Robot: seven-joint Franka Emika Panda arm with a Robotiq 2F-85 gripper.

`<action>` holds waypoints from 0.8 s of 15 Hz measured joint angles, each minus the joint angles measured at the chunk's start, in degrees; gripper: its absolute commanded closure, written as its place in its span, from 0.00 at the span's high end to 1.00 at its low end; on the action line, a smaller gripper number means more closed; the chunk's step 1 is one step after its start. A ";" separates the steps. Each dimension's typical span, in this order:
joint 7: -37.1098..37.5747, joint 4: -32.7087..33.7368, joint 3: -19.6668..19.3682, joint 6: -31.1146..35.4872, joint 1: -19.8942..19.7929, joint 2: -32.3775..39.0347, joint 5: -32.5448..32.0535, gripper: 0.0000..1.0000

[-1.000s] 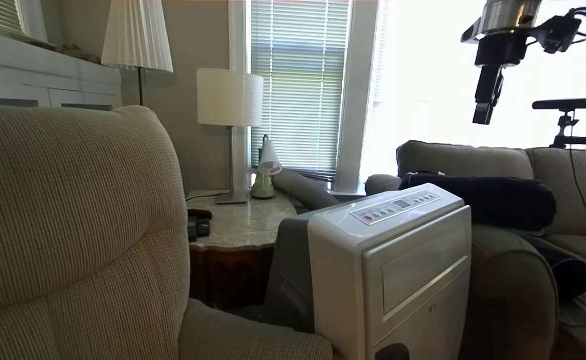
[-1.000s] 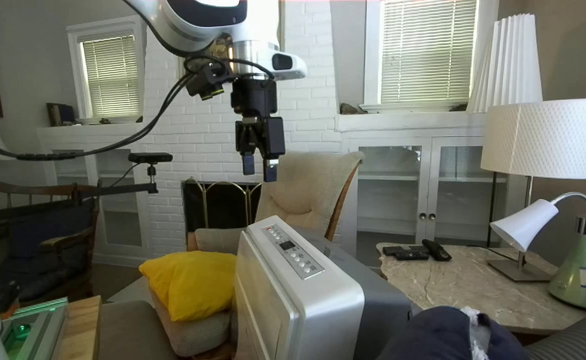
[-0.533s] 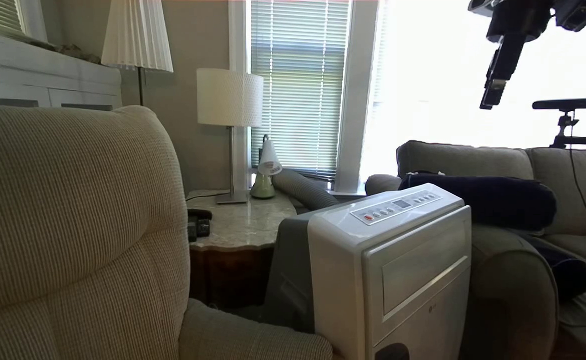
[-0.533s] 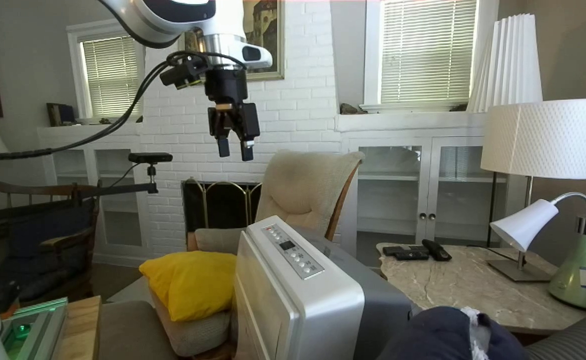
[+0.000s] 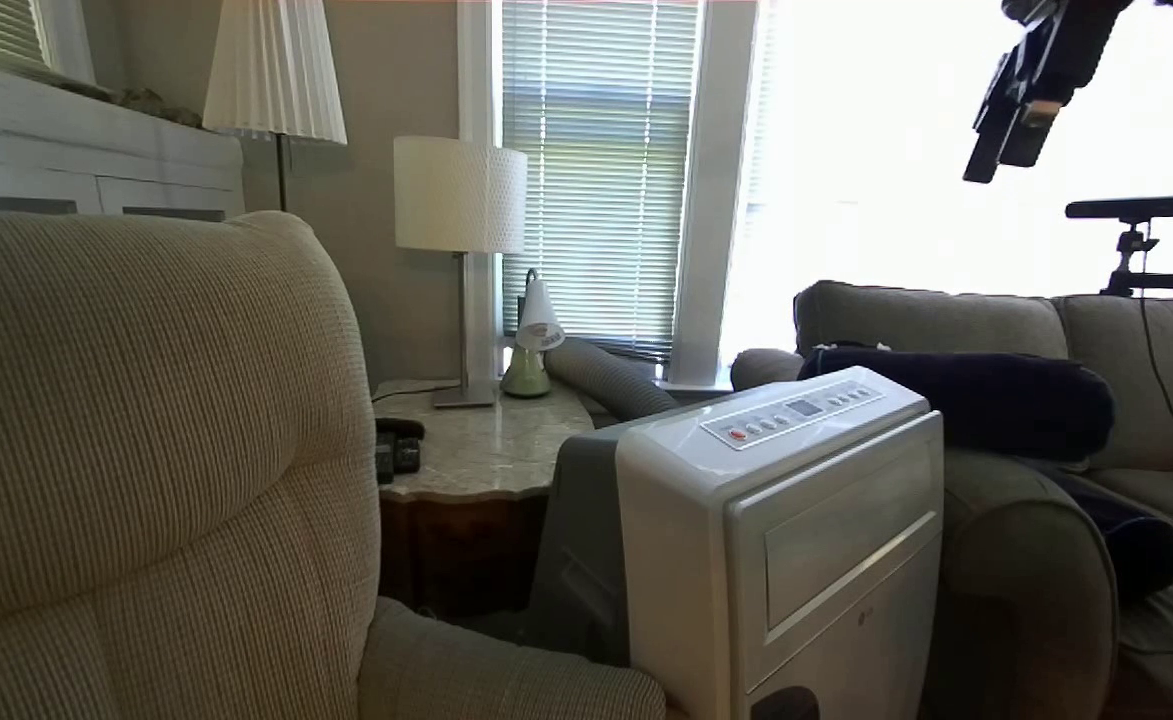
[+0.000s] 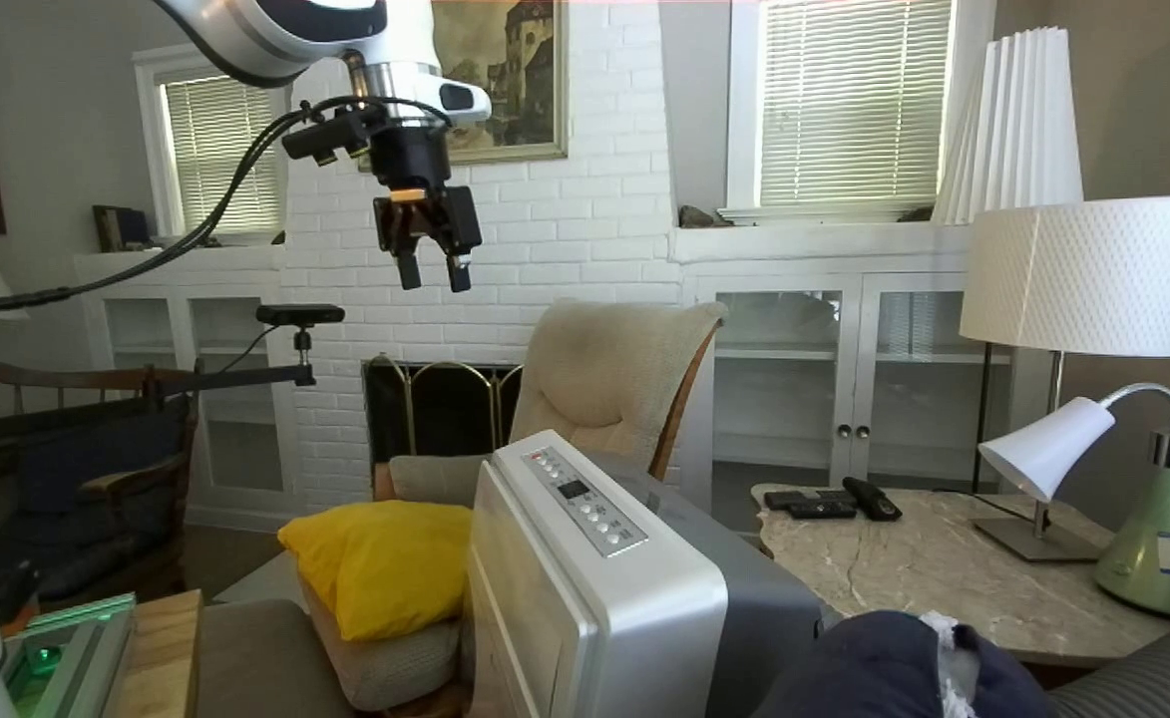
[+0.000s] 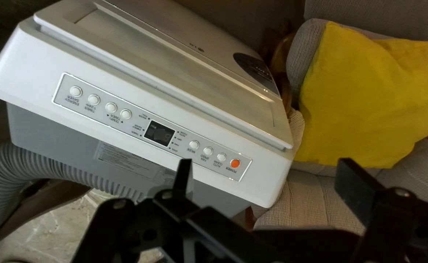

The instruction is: Press three buttons on the air conditioner.

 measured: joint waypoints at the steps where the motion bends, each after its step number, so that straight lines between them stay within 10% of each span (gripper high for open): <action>1: 0.25 0.40 0.45 0.20 0.25 0.25 0.39 1.00; 12: 12.63 4.06 5.47 11.26 -1.86 11.78 0.96 1.00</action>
